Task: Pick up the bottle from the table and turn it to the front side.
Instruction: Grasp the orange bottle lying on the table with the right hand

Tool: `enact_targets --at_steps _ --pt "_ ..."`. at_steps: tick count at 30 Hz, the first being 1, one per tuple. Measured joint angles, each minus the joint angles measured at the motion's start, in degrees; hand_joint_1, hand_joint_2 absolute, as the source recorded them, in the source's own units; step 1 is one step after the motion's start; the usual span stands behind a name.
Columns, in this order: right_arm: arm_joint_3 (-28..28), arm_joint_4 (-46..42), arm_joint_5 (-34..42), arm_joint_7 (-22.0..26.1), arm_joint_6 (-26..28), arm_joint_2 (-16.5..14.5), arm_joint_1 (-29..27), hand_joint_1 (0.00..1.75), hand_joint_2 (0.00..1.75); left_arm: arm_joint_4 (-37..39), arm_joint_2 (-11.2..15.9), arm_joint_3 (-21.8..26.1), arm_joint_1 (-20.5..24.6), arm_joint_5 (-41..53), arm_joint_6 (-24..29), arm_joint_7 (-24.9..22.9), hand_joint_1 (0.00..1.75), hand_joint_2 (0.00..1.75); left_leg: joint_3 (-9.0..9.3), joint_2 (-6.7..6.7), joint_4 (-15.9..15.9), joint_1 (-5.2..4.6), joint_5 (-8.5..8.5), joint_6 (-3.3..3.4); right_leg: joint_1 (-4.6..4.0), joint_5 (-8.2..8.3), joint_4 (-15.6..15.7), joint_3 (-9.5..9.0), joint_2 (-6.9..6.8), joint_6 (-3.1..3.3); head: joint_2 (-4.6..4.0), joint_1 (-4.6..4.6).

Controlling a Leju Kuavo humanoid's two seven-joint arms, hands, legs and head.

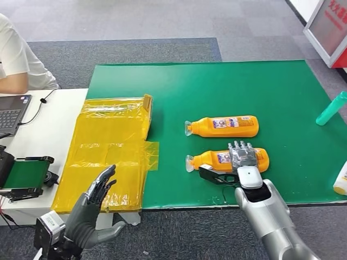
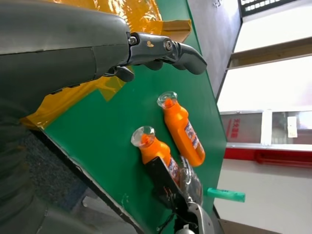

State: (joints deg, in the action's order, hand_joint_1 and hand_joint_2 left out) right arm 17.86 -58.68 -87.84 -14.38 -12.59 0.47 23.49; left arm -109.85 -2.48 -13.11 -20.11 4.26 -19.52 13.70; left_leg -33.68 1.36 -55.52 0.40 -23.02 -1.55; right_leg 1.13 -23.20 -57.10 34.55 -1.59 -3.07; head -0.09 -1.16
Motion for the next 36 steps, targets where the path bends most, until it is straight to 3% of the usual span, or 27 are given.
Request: enact_targets --at_steps 8,23,27,36 --pt "0.57 3.22 0.00 -0.75 0.27 3.29 2.11 0.00 1.75 0.61 1.17 -1.71 -0.01 -0.11 0.46 -0.04 0.00 1.75 -0.01 0.00 -0.05 -0.03 0.09 0.12 0.05 0.16 0.08 -0.07 0.01 -0.15 0.00 0.00" --pt "0.85 4.71 0.00 -0.28 -0.29 4.90 3.14 0.02 1.75 1.05 2.07 -2.55 0.01 -0.89 1.12 0.02 0.00 1.75 -0.01 0.00 -0.05 -0.04 0.10 0.15 0.07 0.19 0.15 -0.09 0.01 -0.19 -0.01 0.01" --pt "0.84 5.85 -0.01 1.80 -0.25 4.94 3.83 1.72 1.75 1.05 2.43 -2.72 0.02 -1.48 1.36 0.27 0.00 1.75 0.01 0.00 -0.05 -0.04 0.10 0.15 0.07 0.19 0.15 -0.10 0.02 -0.20 0.00 0.01" --pt "-0.56 8.43 0.19 7.60 3.26 4.90 4.74 1.75 1.75 1.05 3.14 -2.75 0.03 -2.62 1.23 0.86 0.00 1.75 0.07 0.00 -0.05 -0.04 0.11 0.15 0.06 0.22 0.15 -0.18 0.03 -0.20 0.00 0.01"
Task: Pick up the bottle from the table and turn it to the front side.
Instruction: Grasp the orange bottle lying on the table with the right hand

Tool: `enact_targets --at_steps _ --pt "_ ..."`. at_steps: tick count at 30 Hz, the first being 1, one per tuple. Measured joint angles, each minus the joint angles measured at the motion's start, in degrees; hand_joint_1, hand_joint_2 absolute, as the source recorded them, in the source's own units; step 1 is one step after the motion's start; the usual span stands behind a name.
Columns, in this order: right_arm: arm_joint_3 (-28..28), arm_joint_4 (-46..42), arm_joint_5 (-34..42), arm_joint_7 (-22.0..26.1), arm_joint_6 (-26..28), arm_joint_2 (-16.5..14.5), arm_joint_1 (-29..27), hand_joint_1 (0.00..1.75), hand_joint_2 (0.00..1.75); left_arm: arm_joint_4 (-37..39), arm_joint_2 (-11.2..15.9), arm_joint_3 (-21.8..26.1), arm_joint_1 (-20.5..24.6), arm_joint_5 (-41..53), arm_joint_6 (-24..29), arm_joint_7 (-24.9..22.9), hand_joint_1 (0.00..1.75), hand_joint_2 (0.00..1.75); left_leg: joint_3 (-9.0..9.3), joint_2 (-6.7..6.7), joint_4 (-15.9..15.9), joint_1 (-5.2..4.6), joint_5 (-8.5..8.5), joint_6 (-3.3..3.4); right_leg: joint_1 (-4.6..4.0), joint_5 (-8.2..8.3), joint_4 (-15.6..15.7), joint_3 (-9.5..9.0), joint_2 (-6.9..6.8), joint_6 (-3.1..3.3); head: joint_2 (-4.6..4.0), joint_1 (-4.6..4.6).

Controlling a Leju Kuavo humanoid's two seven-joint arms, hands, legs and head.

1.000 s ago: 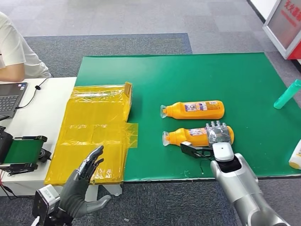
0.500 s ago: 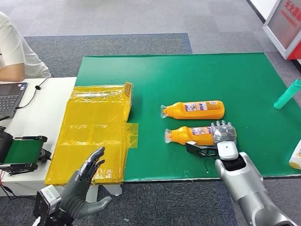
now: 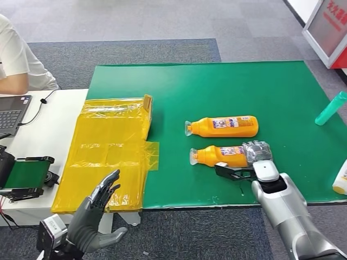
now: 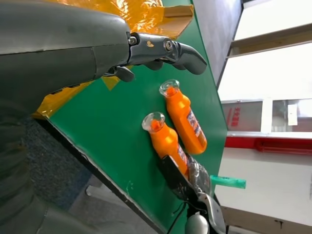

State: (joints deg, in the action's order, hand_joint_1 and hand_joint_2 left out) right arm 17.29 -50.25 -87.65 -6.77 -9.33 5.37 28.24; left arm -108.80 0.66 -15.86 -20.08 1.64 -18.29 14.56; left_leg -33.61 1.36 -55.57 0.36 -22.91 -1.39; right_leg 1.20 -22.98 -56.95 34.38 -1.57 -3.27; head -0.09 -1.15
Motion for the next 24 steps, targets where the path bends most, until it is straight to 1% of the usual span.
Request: enact_targets --at_steps 4,7,11,18,21,24 --pt "-3.97 -0.55 2.18 4.78 0.39 -0.96 -0.53 1.75 1.75 0.00 0.15 0.02 -0.01 -0.26 0.08 0.12 0.00 1.75 0.01 0.00 0.00 0.00 0.00 0.00 0.00 0.00 0.00 -0.03 0.01 0.00 0.00 0.00" --pt "-7.11 -1.65 5.01 7.31 -0.06 -2.04 -1.26 1.75 1.75 0.00 0.24 0.12 -0.01 -0.27 -0.16 0.22 0.00 1.75 0.02 0.00 0.00 0.00 0.00 0.00 -0.01 0.00 0.00 -0.03 0.01 0.00 0.00 -0.01" --pt "-9.69 -2.67 6.68 8.39 -0.37 -3.25 -2.12 1.75 1.75 0.00 0.28 0.37 -0.01 -0.33 -0.25 0.24 0.00 1.75 0.02 0.00 0.00 0.00 0.00 0.00 -0.01 -0.01 0.00 -0.02 0.01 0.00 0.00 0.00" --pt "-11.44 -3.33 7.84 8.90 -0.52 -4.14 -2.85 1.75 1.75 0.00 0.32 0.47 -0.02 -0.32 -0.26 0.24 0.00 1.75 0.01 0.00 0.00 0.00 0.00 0.01 0.00 0.00 0.00 -0.03 0.01 0.00 0.00 -0.01" --pt "-12.32 -4.40 11.75 10.39 -0.84 -4.53 -3.71 1.75 1.75 0.00 0.32 0.56 -0.03 -0.15 -0.29 0.26 0.00 1.75 0.00 0.00 0.00 0.00 -0.01 0.00 0.00 0.00 0.00 -0.02 0.01 0.00 0.00 0.01" --pt "-12.88 -7.68 16.75 12.10 -0.13 -5.20 -5.89 1.75 1.75 -0.06 0.18 0.93 -0.13 0.37 -0.25 0.29 0.00 1.75 -0.04 0.00 0.00 0.00 0.00 0.00 -0.01 -0.01 0.00 0.01 0.00 0.00 0.00 0.01"
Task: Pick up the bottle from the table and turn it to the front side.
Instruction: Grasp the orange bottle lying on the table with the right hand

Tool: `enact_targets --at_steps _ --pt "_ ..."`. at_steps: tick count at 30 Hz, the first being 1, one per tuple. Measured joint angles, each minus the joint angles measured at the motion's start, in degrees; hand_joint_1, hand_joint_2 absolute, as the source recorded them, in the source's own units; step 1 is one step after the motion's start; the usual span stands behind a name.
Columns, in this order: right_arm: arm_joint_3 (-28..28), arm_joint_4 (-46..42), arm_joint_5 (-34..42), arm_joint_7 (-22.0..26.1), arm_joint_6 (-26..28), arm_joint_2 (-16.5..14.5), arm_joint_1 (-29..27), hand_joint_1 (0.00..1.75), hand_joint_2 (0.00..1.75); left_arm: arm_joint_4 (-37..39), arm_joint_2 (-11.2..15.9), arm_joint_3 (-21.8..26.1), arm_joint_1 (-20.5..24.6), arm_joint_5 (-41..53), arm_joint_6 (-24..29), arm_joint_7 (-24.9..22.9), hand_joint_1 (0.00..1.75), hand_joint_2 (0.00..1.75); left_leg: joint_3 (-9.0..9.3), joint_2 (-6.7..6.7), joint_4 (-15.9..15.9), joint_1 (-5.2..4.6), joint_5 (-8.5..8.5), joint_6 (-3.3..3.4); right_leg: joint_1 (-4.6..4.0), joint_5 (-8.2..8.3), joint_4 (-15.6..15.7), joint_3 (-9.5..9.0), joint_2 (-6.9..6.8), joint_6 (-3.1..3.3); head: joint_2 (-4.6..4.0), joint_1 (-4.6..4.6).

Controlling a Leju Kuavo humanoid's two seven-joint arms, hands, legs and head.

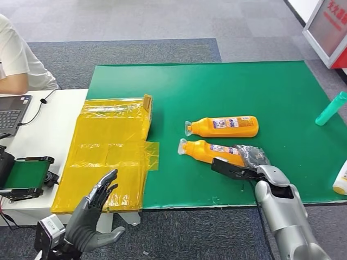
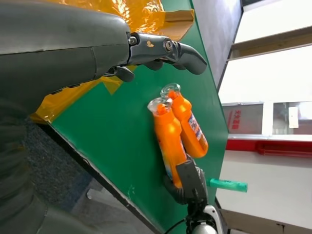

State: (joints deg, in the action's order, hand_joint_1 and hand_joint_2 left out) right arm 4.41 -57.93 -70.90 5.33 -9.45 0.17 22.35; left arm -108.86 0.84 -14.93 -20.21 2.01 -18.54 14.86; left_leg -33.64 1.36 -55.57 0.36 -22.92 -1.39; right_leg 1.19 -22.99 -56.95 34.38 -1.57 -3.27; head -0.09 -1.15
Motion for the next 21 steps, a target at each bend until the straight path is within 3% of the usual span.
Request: enact_targets --at_steps 4,11,21 --pt "-0.01 -8.80 7.74 2.35 0.43 -2.45 -5.40 1.75 1.75 -0.58 -1.52 1.41 -0.27 1.18 0.25 -1.18 0.00 1.75 -0.18 0.00 0.00 0.00 0.01 -0.01 -0.02 0.00 -0.01 0.17 -0.01 0.00 0.00 0.00" --pt "2.65 -21.96 19.09 4.16 -0.02 -6.41 -12.47 1.75 1.75 -1.40 -6.41 5.11 -0.02 2.05 -1.39 -3.35 0.00 1.75 -0.34 -0.01 0.00 -0.01 -0.01 0.01 0.01 -0.02 -0.01 0.30 -0.04 -0.02 0.00 0.00" --pt "7.21 -32.14 37.70 6.38 -2.04 -10.45 -18.04 1.75 1.75 -1.67 -10.79 8.29 3.56 -3.09 -0.20 -4.07 0.00 1.75 -0.34 -0.01 0.00 -0.02 0.00 0.00 0.01 -0.01 0.00 0.33 -0.04 -0.02 0.00 0.00"
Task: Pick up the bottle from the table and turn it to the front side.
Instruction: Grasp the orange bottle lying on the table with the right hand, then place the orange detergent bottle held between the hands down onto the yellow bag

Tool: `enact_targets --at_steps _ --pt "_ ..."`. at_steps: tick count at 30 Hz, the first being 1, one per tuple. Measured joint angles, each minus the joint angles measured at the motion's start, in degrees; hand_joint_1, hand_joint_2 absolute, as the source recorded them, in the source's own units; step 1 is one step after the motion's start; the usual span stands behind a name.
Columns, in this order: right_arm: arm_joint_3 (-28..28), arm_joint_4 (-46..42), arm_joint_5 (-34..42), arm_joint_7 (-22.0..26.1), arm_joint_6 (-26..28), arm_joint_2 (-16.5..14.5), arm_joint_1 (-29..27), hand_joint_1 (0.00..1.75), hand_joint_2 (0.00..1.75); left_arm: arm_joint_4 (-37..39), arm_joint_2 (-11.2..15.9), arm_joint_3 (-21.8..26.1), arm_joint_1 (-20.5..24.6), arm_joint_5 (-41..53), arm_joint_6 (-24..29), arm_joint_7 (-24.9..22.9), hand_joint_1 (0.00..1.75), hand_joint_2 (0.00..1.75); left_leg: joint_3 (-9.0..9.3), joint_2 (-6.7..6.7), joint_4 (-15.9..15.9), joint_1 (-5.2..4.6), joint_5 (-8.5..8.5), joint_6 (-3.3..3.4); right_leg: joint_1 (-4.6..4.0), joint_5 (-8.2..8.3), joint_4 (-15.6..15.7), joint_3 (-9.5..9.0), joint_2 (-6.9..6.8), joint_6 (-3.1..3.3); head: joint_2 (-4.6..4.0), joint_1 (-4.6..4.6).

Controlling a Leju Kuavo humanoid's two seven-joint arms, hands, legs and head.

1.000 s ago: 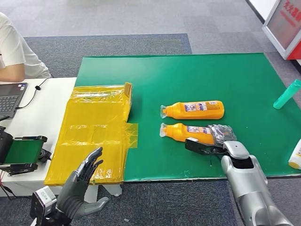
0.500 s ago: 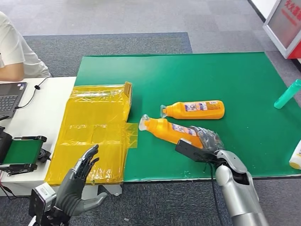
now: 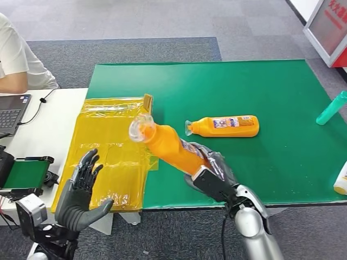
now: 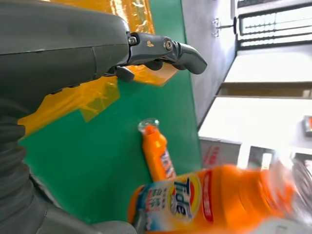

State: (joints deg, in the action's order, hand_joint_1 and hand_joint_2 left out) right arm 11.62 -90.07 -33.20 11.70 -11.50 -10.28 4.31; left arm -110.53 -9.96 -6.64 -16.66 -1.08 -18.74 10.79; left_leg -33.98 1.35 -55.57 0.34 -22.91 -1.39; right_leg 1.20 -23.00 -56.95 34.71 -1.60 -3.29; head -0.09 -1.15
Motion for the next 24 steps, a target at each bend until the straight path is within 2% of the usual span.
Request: enact_targets --at_steps 3,7,16,24 --pt "1.42 -1.25 6.15 0.05 -0.62 -0.97 -1.05 1.75 1.75 0.00 -0.69 0.14 1.38 -1.98 0.32 -0.38 0.00 1.75 0.01 0.00 0.00 0.00 0.00 0.00 0.00 0.00 0.00 0.00 0.00 0.00 0.00 0.00" --pt "3.42 -2.18 9.26 0.71 0.46 -1.47 -2.32 1.75 1.75 0.03 -1.07 -0.22 2.63 -2.73 1.62 -1.12 0.00 1.75 0.01 0.00 0.00 0.00 0.00 0.00 0.01 0.00 0.00 0.00 0.00 0.00 -0.01 0.00" --pt "7.85 -2.92 5.10 1.81 6.63 -1.55 -4.28 1.75 1.75 0.67 -1.46 -4.46 5.74 -0.97 3.37 -2.37 0.00 1.75 -0.01 0.00 0.00 0.00 -0.01 0.01 0.01 0.00 0.01 0.03 0.01 0.00 -0.01 0.00" --pt "10.85 -1.48 0.53 0.87 10.77 -1.55 -4.01 1.75 1.75 3.85 -1.34 -11.63 9.17 3.67 3.70 -2.85 0.00 1.75 -0.02 0.00 0.00 0.00 -0.01 0.01 0.01 0.00 0.01 0.03 0.01 0.00 0.00 0.00"
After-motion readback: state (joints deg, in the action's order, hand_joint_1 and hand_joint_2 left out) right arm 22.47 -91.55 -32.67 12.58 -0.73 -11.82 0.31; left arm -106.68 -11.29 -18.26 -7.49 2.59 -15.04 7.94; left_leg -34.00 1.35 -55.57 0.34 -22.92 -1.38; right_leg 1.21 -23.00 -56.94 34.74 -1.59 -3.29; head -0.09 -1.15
